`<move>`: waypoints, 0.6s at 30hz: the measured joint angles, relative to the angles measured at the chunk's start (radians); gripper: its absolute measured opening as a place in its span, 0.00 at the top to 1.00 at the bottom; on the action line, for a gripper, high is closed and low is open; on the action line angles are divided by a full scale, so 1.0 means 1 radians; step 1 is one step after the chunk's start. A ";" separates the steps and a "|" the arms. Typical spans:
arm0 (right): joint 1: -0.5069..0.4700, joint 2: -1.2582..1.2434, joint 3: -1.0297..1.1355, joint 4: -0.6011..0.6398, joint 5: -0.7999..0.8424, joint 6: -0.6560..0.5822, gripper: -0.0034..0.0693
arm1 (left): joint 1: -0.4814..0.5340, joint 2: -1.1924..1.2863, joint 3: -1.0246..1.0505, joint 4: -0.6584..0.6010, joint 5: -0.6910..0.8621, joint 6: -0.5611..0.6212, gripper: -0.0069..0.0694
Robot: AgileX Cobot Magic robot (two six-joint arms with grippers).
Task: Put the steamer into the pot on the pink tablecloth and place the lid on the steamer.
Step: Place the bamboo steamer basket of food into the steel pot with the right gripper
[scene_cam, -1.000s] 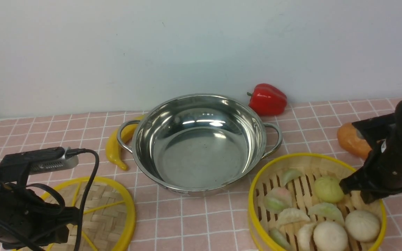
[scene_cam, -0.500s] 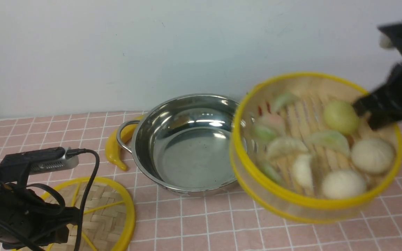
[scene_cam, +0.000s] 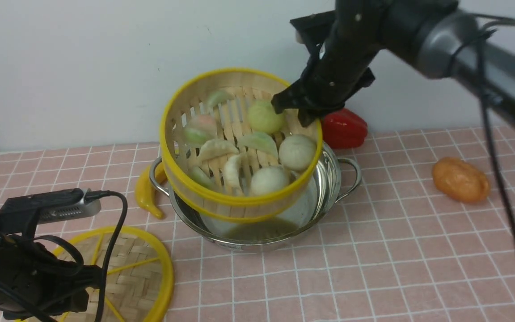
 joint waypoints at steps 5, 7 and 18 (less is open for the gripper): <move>0.000 0.084 -0.068 -0.014 0.001 0.007 0.87 | 0.000 0.000 0.000 0.000 -0.001 0.000 0.59; 0.000 0.105 -0.074 -0.029 0.005 0.010 0.87 | 0.000 0.000 0.000 0.000 -0.001 0.002 0.59; -0.002 0.177 -0.075 -0.120 0.009 0.029 0.87 | 0.000 0.000 0.000 0.000 -0.002 0.014 0.59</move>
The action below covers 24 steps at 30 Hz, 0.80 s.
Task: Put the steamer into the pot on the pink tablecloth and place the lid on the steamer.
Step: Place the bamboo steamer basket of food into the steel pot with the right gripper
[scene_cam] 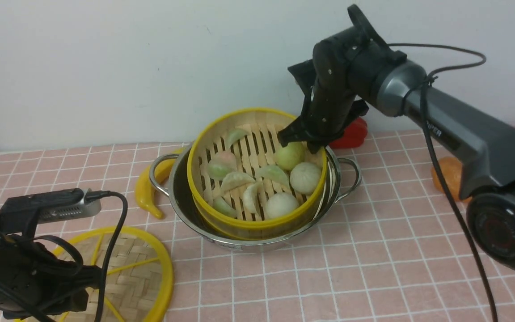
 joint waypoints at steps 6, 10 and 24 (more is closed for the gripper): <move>-0.001 0.008 0.000 0.001 0.001 0.000 0.87 | 0.000 0.000 0.000 0.000 -0.005 0.014 0.59; -0.001 0.009 0.000 0.015 0.001 0.000 0.84 | 0.000 0.000 0.000 0.000 -0.030 0.016 0.59; -0.002 -0.037 -0.011 0.061 -0.016 0.008 0.28 | 0.000 0.002 0.000 0.000 -0.131 0.016 0.59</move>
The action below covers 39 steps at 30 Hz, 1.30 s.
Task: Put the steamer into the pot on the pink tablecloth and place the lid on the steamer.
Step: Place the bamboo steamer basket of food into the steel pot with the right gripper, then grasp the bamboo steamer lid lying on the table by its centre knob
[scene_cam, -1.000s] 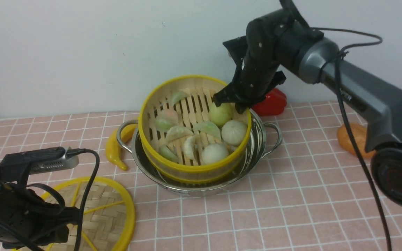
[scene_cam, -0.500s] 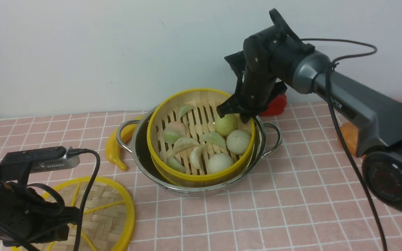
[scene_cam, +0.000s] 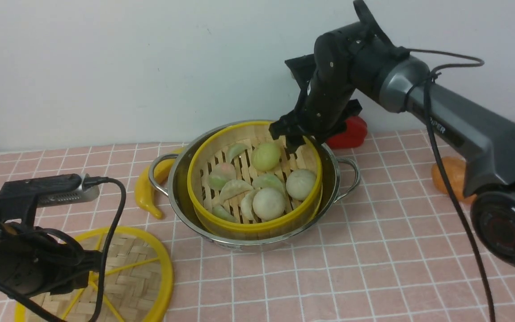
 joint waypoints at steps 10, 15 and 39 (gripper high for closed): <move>-0.009 -0.329 0.023 -0.020 -0.008 -0.020 0.23 | 0.000 0.035 -0.001 0.000 -0.084 0.000 0.59; -0.010 -0.559 0.090 0.051 -0.010 -0.055 0.24 | 0.000 0.132 -0.001 0.000 -0.116 0.000 0.59; -0.010 -1.704 1.101 -0.139 -0.006 -0.025 0.45 | -0.001 0.260 -0.202 0.105 0.151 -0.058 0.75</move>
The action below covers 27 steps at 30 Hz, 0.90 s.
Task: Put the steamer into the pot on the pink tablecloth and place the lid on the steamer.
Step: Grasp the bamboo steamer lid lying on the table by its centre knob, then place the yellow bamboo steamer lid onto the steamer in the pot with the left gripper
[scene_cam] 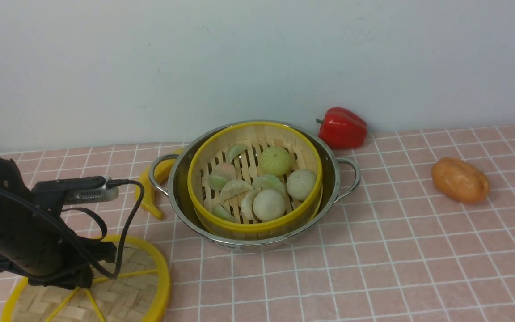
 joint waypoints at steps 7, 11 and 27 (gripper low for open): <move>0.000 -0.174 0.301 -0.086 0.006 0.113 0.49 | -0.020 -0.072 -0.292 0.094 0.228 -0.027 0.75; 0.000 -0.209 0.389 -0.077 0.006 0.140 0.49 | -0.131 -0.056 -0.432 0.081 0.245 -0.025 0.75; 0.000 -0.211 0.407 -0.004 0.005 0.160 0.49 | -0.512 0.432 -0.886 0.113 0.150 -0.064 0.75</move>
